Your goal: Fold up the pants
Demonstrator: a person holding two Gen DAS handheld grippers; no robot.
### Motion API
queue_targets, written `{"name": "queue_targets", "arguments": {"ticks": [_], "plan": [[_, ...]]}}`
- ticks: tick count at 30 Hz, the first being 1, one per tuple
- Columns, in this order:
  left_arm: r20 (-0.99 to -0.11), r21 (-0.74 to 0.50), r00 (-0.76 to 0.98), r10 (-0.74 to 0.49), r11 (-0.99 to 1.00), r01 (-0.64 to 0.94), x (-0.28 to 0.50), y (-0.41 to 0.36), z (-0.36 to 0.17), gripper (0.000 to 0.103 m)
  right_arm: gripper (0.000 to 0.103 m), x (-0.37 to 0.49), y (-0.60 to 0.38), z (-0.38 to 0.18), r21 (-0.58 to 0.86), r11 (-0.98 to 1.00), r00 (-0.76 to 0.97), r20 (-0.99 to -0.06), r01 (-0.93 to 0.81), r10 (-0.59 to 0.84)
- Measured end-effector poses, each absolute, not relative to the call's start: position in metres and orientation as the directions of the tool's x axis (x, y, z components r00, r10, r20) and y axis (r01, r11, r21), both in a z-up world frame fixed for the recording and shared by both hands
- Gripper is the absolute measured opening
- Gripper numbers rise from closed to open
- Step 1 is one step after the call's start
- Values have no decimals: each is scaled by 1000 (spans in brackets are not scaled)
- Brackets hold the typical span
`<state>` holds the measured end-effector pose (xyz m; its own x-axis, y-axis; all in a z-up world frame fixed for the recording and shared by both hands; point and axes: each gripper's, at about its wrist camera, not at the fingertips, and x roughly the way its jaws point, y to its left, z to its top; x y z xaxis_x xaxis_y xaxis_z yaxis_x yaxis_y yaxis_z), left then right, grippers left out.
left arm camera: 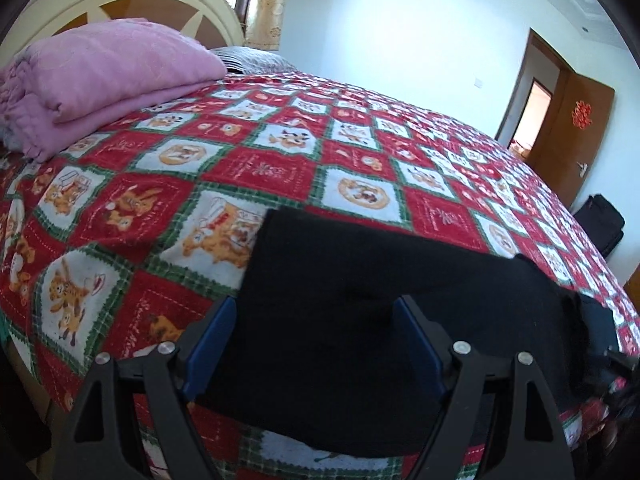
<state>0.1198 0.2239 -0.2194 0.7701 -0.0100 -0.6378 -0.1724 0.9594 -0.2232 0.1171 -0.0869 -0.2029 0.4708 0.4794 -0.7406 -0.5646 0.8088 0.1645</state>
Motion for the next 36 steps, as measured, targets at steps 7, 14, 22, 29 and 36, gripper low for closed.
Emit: {"name": "queue_targets", "arguments": {"ticks": [7, 14, 22, 29, 36], "plan": [[-631, -272, 775, -44, 948, -168, 119, 239, -226, 83, 67, 99, -96, -174, 164, 795, 505, -694, -583, 514], [-588, -373, 795, -146, 922, -107, 121, 244, -237, 81, 67, 88, -121, -164, 197, 814, 533, -668, -546, 519], [-575, -419, 802, -161, 900, -120, 113, 259, -230, 48, 67, 92, -143, -174, 256, 841, 550, -659, -477, 513], [-600, -381, 786, -150, 917, -116, 120, 255, -240, 57, 67, 97, -151, -179, 286, 850, 552, -660, -443, 509], [-602, -388, 780, -167, 916, -103, 122, 258, -241, 58, 67, 97, -151, -182, 291, 854, 551, -664, -432, 505]]}}
